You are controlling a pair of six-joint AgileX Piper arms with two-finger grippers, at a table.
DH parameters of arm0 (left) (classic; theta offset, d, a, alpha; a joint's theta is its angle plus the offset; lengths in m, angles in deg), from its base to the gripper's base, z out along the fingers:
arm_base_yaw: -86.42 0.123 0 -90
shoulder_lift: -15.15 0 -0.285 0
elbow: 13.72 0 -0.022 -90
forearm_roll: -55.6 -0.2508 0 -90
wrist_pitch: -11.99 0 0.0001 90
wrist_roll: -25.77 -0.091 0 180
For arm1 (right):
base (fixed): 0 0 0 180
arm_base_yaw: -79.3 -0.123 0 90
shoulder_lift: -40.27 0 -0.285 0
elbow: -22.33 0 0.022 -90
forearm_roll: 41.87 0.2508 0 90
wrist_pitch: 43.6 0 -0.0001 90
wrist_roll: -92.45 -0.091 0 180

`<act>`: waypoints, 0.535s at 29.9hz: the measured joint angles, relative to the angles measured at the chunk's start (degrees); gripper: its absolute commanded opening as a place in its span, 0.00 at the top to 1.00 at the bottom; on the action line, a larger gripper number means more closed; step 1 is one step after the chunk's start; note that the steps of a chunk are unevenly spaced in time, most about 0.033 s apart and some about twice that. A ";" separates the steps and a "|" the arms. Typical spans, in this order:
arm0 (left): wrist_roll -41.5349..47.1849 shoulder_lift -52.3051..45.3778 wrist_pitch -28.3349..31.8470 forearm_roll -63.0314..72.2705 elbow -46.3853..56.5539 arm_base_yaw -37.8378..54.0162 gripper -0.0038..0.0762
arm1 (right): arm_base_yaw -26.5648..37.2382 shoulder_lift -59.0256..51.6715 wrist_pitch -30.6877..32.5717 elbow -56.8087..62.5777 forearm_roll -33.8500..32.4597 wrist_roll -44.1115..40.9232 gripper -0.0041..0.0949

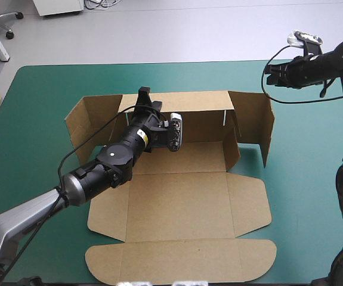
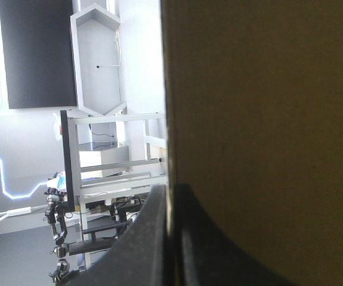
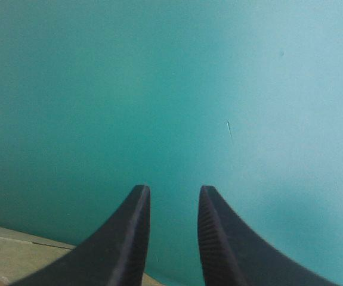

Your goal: Fold the box

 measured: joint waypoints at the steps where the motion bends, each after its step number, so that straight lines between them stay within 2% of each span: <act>1: 0.00 0.00 0.00 0.00 0.00 0.00 0.97 | 0.09 0.64 0.39 -0.06 0.17 0.36 0.70; 16: 0.64 0.00 -0.71 -0.43 0.00 0.00 0.97 | 0.15 3.24 6.06 0.03 8.78 6.84 0.71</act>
